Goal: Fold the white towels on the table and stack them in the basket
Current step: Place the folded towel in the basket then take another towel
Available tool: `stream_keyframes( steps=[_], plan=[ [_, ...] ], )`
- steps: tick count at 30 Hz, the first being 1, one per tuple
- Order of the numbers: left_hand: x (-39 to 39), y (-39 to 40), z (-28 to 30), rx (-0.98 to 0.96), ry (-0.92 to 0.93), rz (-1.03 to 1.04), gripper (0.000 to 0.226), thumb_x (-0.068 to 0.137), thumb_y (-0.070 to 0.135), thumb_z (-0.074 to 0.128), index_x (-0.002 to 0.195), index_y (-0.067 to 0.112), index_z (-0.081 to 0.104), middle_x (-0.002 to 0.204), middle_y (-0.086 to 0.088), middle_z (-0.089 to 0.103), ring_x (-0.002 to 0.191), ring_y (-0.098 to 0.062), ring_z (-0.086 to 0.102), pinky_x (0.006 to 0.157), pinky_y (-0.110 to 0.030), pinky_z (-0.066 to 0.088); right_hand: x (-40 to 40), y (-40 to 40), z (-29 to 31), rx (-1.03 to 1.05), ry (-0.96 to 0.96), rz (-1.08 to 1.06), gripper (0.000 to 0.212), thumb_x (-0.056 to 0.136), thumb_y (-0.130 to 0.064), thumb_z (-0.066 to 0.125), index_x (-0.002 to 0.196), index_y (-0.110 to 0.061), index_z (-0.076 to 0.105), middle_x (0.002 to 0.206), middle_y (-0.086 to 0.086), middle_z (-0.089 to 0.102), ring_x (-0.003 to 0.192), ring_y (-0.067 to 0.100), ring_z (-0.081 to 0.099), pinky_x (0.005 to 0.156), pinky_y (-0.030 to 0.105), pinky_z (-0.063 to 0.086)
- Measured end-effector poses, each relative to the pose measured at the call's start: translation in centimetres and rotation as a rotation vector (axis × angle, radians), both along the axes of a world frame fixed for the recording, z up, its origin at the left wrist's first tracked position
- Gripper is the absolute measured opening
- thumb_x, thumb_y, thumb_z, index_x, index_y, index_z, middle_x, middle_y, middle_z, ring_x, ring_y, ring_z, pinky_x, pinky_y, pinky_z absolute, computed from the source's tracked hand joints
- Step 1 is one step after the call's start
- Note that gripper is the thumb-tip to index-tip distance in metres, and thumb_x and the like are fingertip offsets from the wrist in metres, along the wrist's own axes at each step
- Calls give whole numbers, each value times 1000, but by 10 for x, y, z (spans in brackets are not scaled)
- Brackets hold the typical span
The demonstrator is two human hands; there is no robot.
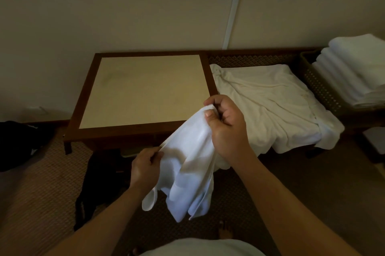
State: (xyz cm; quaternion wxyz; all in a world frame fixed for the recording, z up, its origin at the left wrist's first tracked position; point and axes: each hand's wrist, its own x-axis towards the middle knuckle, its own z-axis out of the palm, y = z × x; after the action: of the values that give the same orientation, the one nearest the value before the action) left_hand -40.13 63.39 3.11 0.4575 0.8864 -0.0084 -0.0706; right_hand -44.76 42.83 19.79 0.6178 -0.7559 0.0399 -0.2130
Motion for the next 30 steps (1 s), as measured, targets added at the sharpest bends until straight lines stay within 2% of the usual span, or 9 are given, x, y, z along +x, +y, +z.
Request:
stream_keyframes(
  steps=[3, 6, 11, 17, 21, 23, 25, 27, 30],
  plan=[
    [-1, 2, -3, -72, 104, -26, 16, 99, 22, 66, 106, 34, 75, 102, 12, 70, 96, -11, 66, 92, -36, 55, 1, 8, -2, 13, 6, 32, 18, 89, -10, 52, 98, -23, 61, 87, -12, 60, 80, 0, 56, 78, 17, 44],
    [-3, 7, -5, -146, 101, 86, 16, 94, 19, 72, 106, 29, 78, 103, 12, 72, 98, -11, 67, 97, -37, 54, -1, 10, -2, 17, 2, 45, 19, 89, -8, 52, 97, -23, 60, 88, -10, 60, 80, 0, 55, 77, 16, 45],
    [-4, 12, -4, -107, -38, 179, 13, 89, 24, 79, 101, 22, 78, 97, 11, 68, 89, 1, 62, 77, -17, 47, 0, 7, 0, 4, -7, 40, 19, 90, -7, 52, 97, -23, 61, 83, -10, 57, 75, 3, 53, 73, 19, 44],
    [-9, 14, -13, 5, -226, 13, 12, 96, 17, 70, 106, 14, 74, 97, 7, 62, 87, 3, 57, 76, -17, 44, 0, 10, 7, -12, -38, 68, 22, 90, -3, 52, 95, -23, 60, 79, -12, 56, 70, 1, 50, 68, 15, 42],
    [-9, 13, -8, -41, -15, 97, 11, 99, 28, 65, 107, 26, 59, 93, 7, 66, 83, -13, 64, 73, -39, 57, -1, 12, 8, -38, -27, 74, 24, 90, -5, 53, 98, -26, 60, 83, -11, 58, 74, 1, 52, 70, 16, 44],
    [-4, 14, -14, -12, 31, 79, 18, 101, 30, 61, 118, 29, 57, 100, 8, 67, 90, -15, 64, 80, -42, 57, -1, 14, 8, -45, -22, 78, 22, 90, -6, 53, 99, -25, 61, 85, -10, 58, 74, 2, 52, 70, 18, 45],
    [0, 13, -20, 39, 56, 54, 9, 103, 30, 55, 106, 32, 64, 96, 8, 68, 89, -15, 66, 78, -42, 57, -1, 15, 11, -38, -26, 79, 21, 91, -7, 54, 100, -25, 61, 85, -12, 59, 76, 1, 53, 71, 18, 46],
    [4, 13, -24, 53, 120, 64, 20, 105, 29, 49, 91, 30, 64, 88, 2, 67, 84, -19, 66, 77, -44, 57, -1, 13, 14, -32, -39, 82, 21, 91, -7, 54, 100, -25, 61, 84, -14, 58, 75, 1, 53, 71, 18, 45],
    [7, 11, -25, -8, 212, 116, 17, 108, 28, 45, 98, 29, 60, 93, -2, 67, 86, -22, 65, 82, -48, 57, 0, 10, 17, -30, -35, 80, 22, 91, -8, 54, 99, -26, 61, 82, -14, 57, 72, 1, 52, 70, 18, 44]
  ],
)
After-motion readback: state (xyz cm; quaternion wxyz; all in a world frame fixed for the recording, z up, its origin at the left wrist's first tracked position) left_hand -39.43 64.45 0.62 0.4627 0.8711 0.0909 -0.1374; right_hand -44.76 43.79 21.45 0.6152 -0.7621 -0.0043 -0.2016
